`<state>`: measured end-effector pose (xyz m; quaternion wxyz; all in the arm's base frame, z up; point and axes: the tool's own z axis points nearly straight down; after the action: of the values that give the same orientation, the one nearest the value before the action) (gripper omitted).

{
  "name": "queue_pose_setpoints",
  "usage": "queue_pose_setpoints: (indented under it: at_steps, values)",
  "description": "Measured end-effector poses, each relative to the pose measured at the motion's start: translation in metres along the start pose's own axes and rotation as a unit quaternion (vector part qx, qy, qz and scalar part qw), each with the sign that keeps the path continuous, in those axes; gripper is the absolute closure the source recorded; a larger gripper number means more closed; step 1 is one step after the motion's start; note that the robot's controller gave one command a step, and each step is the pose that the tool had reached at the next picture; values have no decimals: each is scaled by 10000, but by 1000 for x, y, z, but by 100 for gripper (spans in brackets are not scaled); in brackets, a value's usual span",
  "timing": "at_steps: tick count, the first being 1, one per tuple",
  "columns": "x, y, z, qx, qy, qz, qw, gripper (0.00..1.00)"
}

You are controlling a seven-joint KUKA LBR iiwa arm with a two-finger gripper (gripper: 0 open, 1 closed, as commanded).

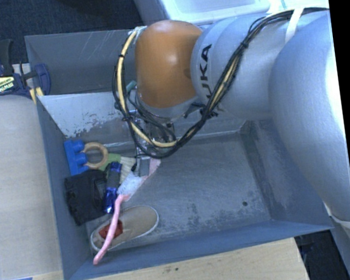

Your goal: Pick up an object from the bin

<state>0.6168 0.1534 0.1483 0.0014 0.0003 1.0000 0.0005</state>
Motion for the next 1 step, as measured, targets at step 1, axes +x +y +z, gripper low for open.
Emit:
queue_pose_setpoints:
  at_steps: [1]
  values:
    - [8,-24,79,3,11,-1660,9861,0]
